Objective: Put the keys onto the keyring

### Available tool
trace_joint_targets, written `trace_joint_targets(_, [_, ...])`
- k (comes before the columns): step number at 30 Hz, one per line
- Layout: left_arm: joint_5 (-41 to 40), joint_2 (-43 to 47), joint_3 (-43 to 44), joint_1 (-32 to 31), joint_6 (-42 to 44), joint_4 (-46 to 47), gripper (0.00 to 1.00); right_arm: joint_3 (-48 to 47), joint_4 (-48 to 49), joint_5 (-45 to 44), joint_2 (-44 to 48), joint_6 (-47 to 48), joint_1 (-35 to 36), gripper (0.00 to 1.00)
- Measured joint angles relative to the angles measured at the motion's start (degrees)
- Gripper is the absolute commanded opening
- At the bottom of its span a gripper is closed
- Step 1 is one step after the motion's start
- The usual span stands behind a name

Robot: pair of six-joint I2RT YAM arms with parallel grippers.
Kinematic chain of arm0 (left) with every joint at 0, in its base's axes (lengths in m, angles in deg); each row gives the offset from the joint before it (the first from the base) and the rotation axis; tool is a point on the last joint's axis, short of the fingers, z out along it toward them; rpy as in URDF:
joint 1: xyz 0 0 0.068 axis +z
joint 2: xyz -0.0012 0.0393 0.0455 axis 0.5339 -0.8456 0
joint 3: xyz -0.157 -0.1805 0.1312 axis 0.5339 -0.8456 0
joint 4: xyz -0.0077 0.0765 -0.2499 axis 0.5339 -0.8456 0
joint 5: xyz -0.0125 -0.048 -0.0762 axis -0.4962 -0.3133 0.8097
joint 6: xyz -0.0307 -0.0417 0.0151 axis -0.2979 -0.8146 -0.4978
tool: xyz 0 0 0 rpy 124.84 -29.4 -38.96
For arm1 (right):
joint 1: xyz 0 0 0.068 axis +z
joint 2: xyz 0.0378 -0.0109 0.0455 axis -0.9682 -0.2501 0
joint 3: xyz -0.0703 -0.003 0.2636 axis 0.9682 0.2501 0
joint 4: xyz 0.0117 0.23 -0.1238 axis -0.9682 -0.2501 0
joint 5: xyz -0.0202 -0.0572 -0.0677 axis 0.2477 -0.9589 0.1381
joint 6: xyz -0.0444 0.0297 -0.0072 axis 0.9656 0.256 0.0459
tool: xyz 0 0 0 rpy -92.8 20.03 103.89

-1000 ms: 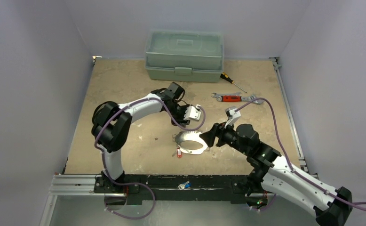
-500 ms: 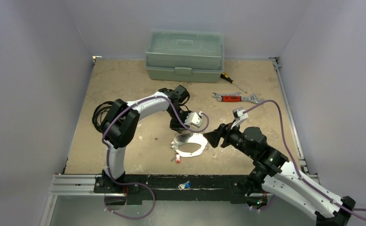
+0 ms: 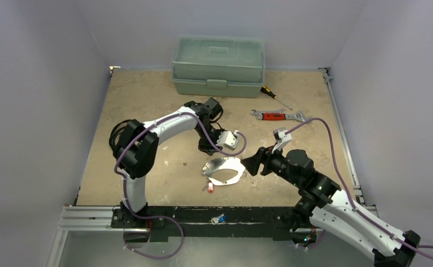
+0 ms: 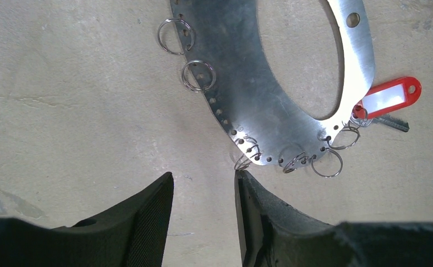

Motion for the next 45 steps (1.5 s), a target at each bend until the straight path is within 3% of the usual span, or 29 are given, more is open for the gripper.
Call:
trace_joint_targets(11, [-0.2, -0.3, -0.6, 0.0, 0.0, -0.5, 0.42, 0.0, 0.0, 0.6, 0.1, 0.0, 0.0, 0.74])
trace_joint_targets(14, [0.2, -0.3, -2.6, 0.0, -0.1, -0.1, 0.42, 0.0, 0.0, 1.1, 0.6, 0.0, 0.0, 0.80])
trace_joint_targets(21, [1.9, 0.5, -9.1, 0.0, -1.3, 4.2, 0.40, 0.0, 0.1, 1.4, 2.0, 0.0, 0.0, 0.81])
trace_joint_targets(28, [2.3, 0.5, -9.4, 0.0, -1.6, 5.8, 0.25, 0.0, 0.0, 1.4, 1.9, 0.0, 0.0, 0.82])
trace_joint_targets(32, [2.4, 0.5, -9.5, 0.0, -1.7, 5.9, 0.00, 0.0, 0.0, 1.4, 1.9, 0.0, 0.0, 0.82])
trace_joint_targets(41, [3.2, 0.6, -9.4, 0.0, -1.8, 4.0, 0.00, 0.0, 0.0, 1.4, 2.0, 0.0, 0.0, 0.81])
trace_joint_targets(45, [3.3, 4.0, -11.4, 0.0, -5.1, 7.9, 0.00, 0.0, 0.0, 1.4, 3.0, 0.0, 0.0, 0.81])
